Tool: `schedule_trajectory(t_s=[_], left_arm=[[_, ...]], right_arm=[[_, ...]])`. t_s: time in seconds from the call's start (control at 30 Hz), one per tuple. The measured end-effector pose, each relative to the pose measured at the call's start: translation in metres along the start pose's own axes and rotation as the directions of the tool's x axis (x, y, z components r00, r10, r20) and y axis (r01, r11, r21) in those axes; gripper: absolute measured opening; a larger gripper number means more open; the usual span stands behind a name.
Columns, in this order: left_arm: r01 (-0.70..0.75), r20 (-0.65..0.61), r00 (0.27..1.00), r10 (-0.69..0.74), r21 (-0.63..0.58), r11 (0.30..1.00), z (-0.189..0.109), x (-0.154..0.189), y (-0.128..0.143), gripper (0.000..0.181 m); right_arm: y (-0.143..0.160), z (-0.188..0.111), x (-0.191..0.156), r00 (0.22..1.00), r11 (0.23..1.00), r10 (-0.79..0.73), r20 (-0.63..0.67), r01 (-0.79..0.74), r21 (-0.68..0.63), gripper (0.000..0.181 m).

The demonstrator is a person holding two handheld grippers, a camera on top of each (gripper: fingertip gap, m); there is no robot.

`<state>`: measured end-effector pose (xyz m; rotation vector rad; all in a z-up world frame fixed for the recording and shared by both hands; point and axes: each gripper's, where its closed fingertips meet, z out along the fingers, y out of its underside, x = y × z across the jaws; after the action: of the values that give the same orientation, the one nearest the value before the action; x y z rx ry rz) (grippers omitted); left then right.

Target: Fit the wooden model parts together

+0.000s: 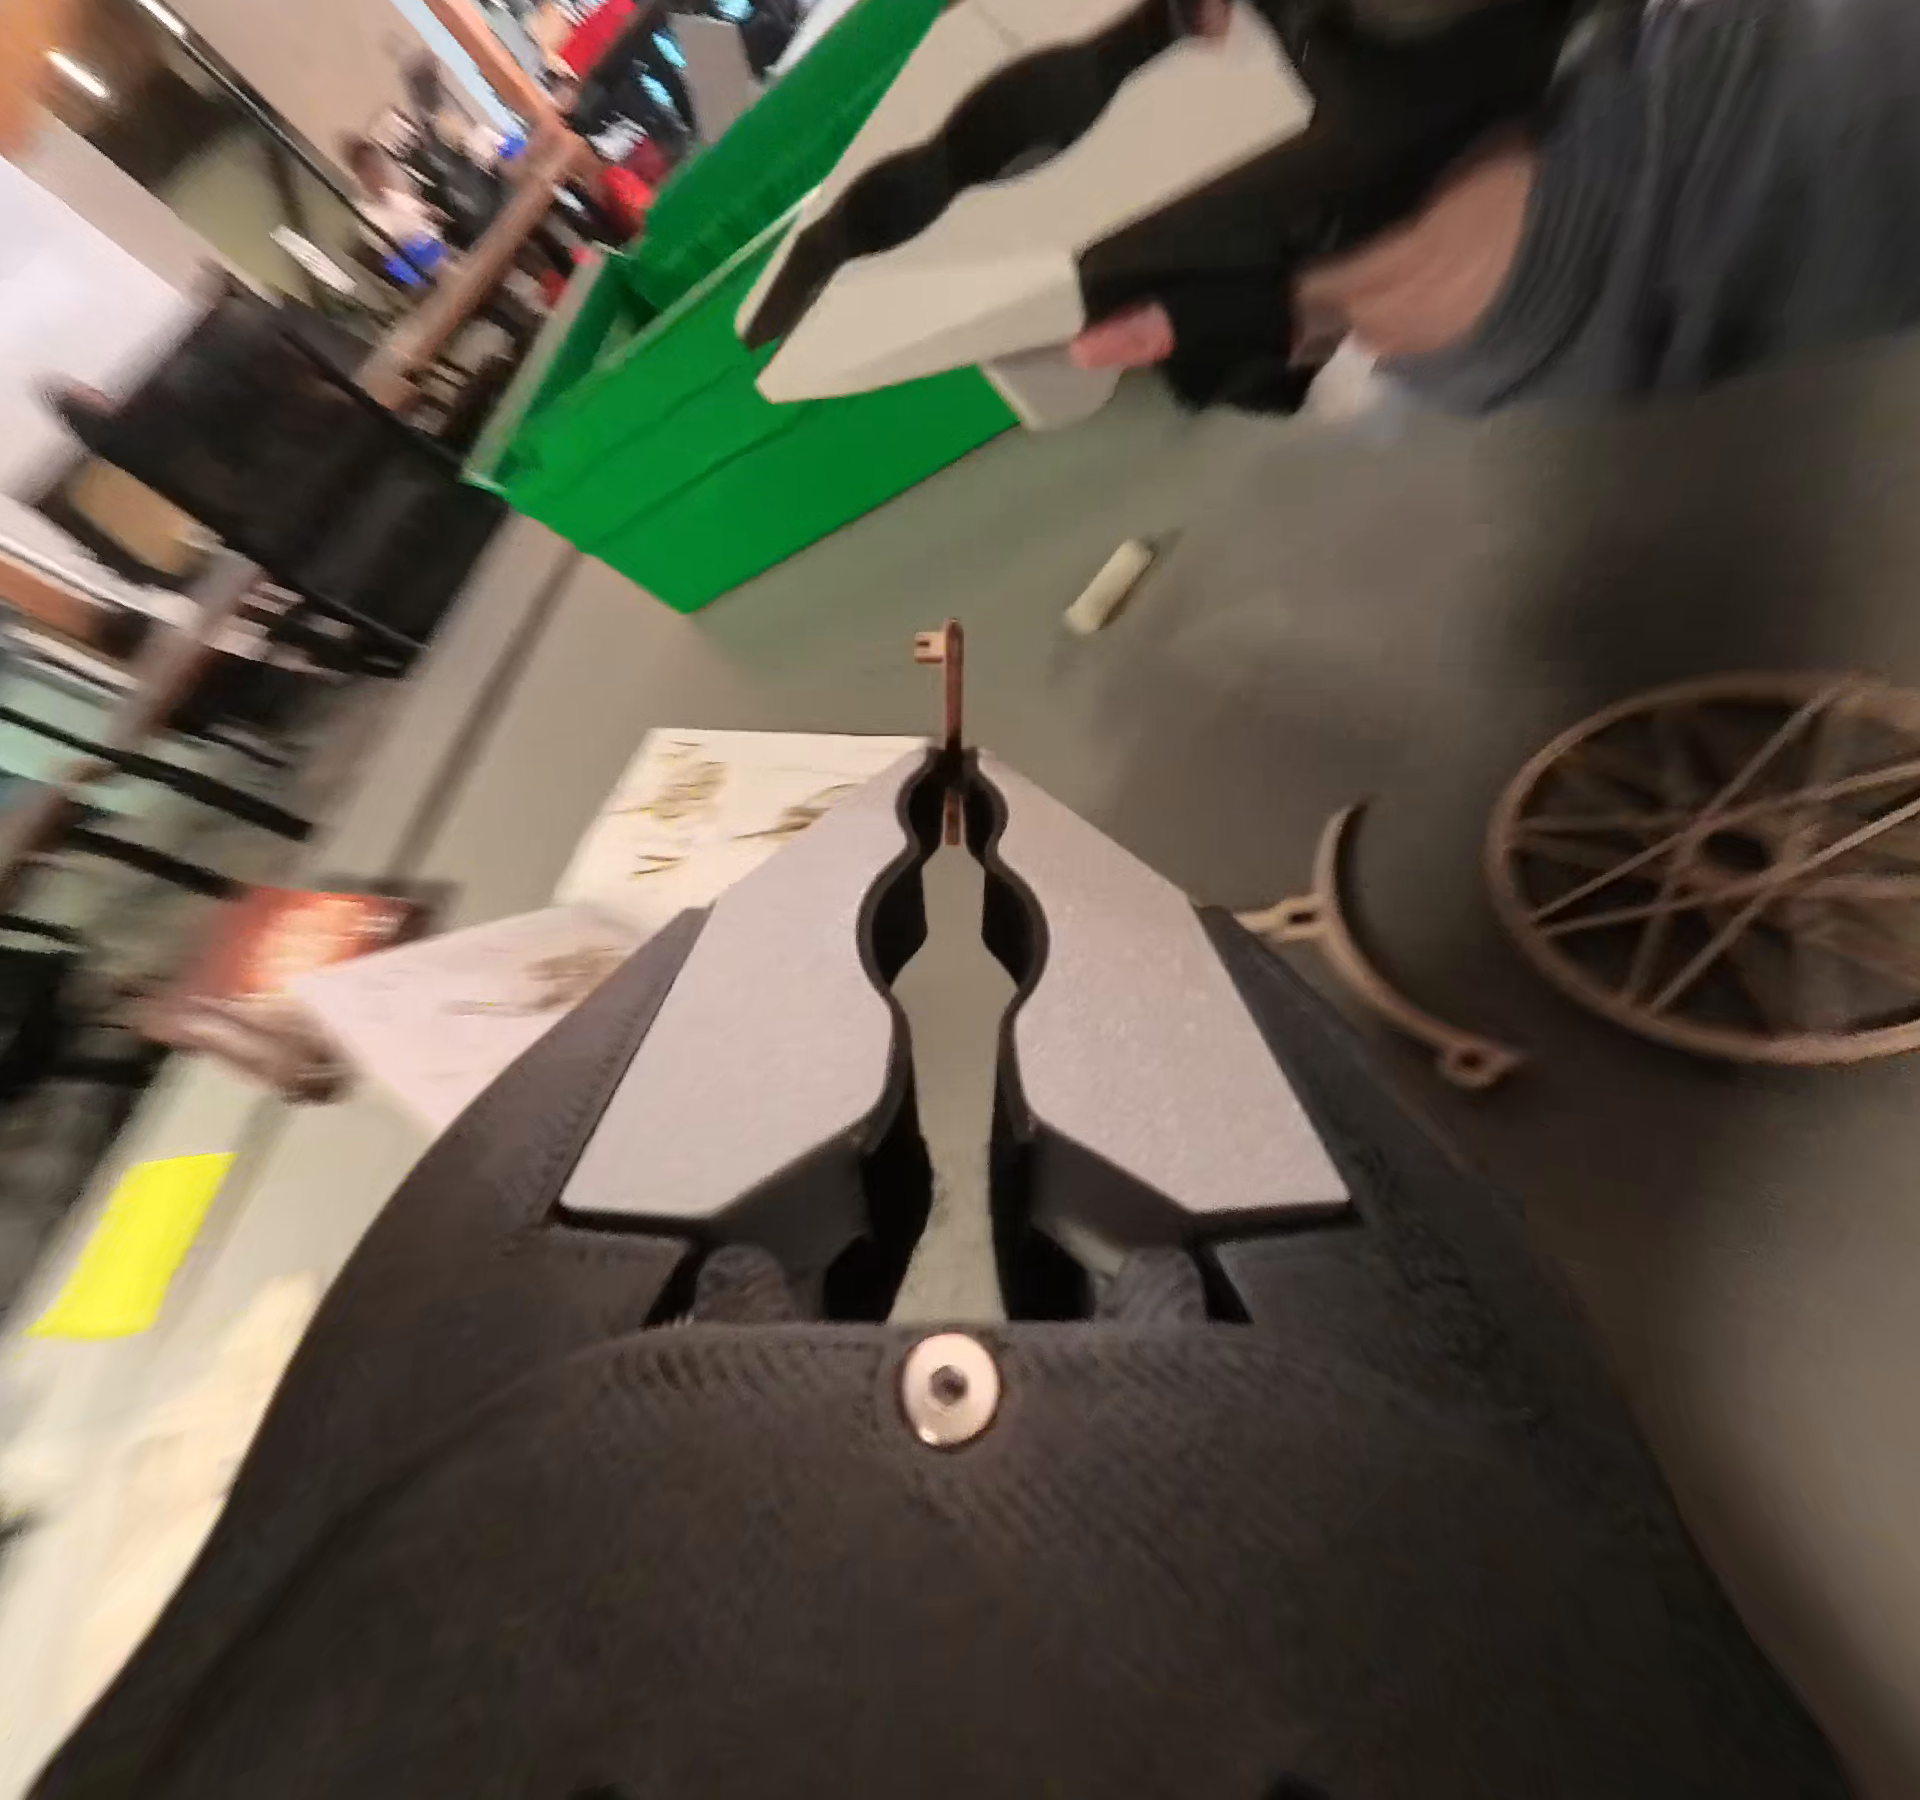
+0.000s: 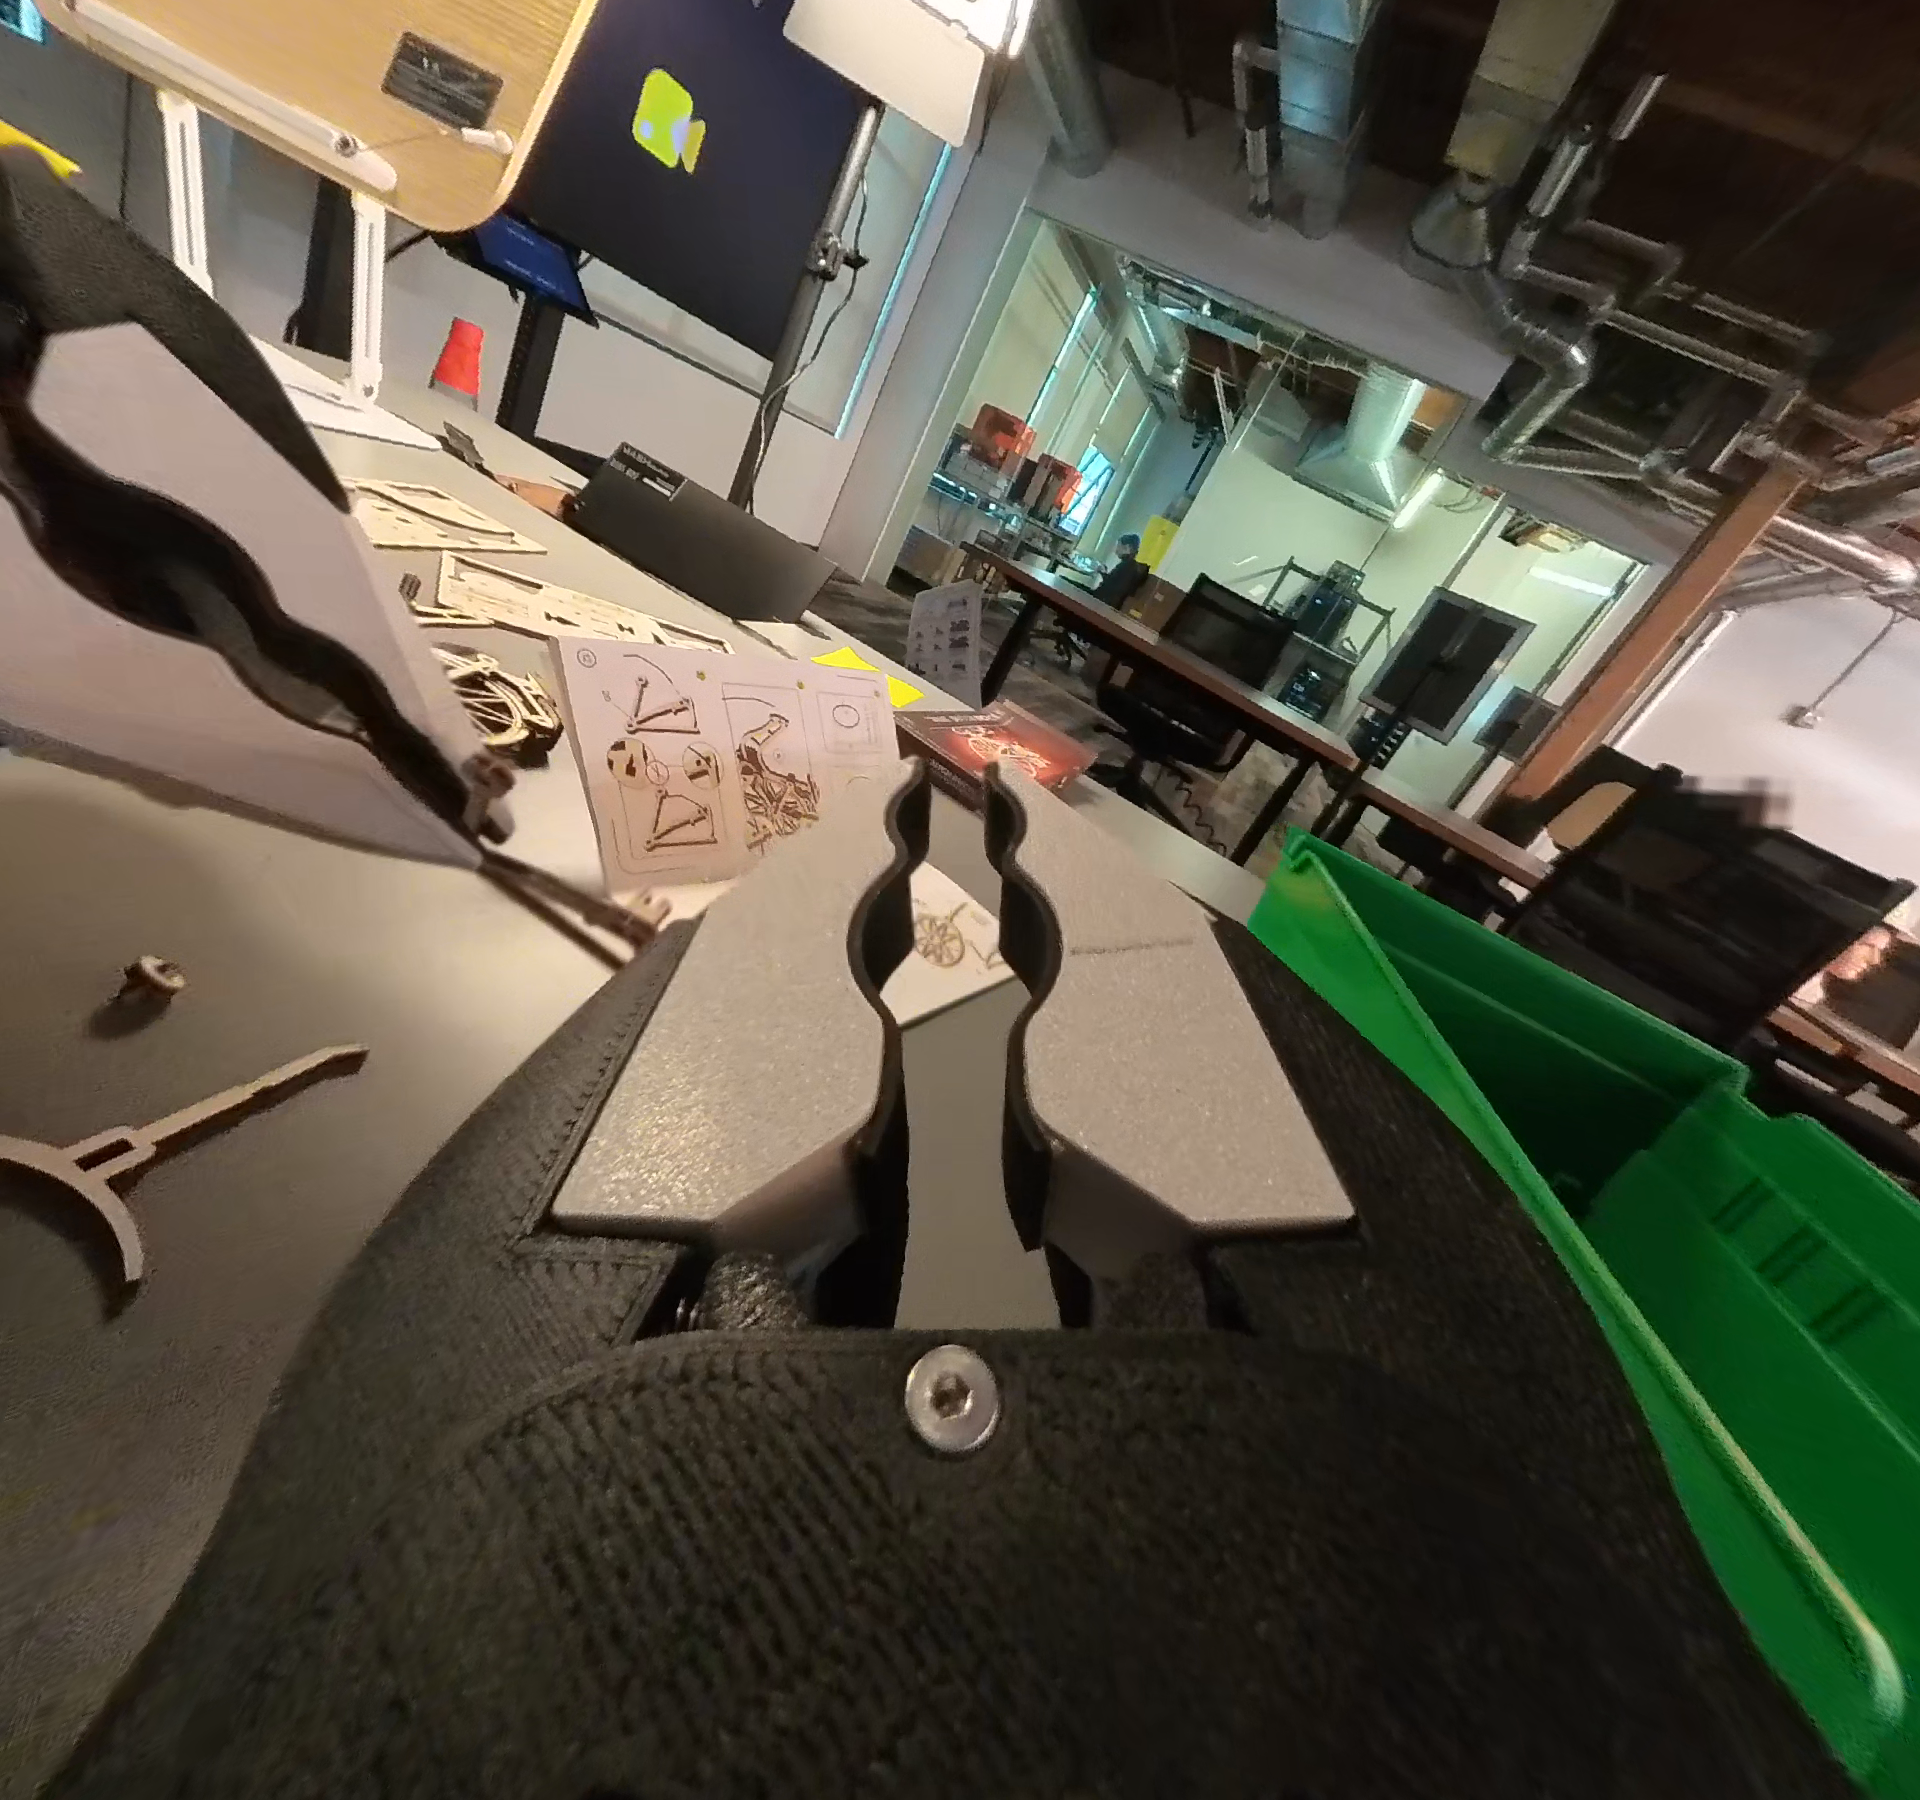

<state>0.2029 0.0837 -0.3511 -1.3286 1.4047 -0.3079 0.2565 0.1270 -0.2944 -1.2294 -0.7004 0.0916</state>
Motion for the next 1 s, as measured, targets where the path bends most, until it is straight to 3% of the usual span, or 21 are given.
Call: schedule_trajectory(t_s=[0.13,0.23,0.37,0.47,0.57,0.7,0.83,1.0], left_arm=[[0.308,-0.188,0.936,-0.298,0.028,0.951,0.007,0.018,-0.018,0.002],[0.370,-0.201,0.911,-0.361,0.008,0.929,0.014,0.019,-0.020,0.002],[0.268,-0.134,0.952,-0.275,-0.070,0.961,0.021,0.016,-0.010,0.002],[0.047,-0.044,0.997,-0.058,-0.222,0.974,0.025,0.009,0.010,0.002],[-0.205,-0.015,0.977,0.213,-0.337,0.919,0.030,0.006,0.020,0.002],[-0.363,-0.094,0.929,0.357,-0.414,0.835,0.037,0.021,0.026,0.004],[-0.381,-0.162,0.924,0.347,-0.466,0.798,0.041,0.033,0.028,0.021],[-0.151,-0.179,0.981,0.077,-0.450,0.880,0.035,0.038,0.010,0.048]], right_arm=[[-0.001,-0.002,0.008,0.998,0.999,-0.034,-0.056,0.034,-0.004,0.006],[-0.003,-0.005,0.014,0.995,0.999,-0.034,-0.098,0.036,0.009,0.006],[-0.004,-0.006,0.017,0.994,1.000,-0.026,-0.110,0.028,0.015,0.006],[-0.004,-0.007,0.019,0.992,1.000,-0.022,-0.121,0.024,0.017,0.006],[-0.004,-0.008,0.022,0.990,1.000,-0.017,-0.140,0.020,0.018,0.006],[-0.005,-0.009,0.025,0.988,1.000,-0.010,-0.154,0.014,0.024,0.006],[-0.004,-0.010,0.027,0.987,1.000,0.001,-0.158,0.003,0.023,0.006],[-0.005,-0.011,0.027,0.987,1.000,0.002,-0.161,0.002,0.029,0.006]])
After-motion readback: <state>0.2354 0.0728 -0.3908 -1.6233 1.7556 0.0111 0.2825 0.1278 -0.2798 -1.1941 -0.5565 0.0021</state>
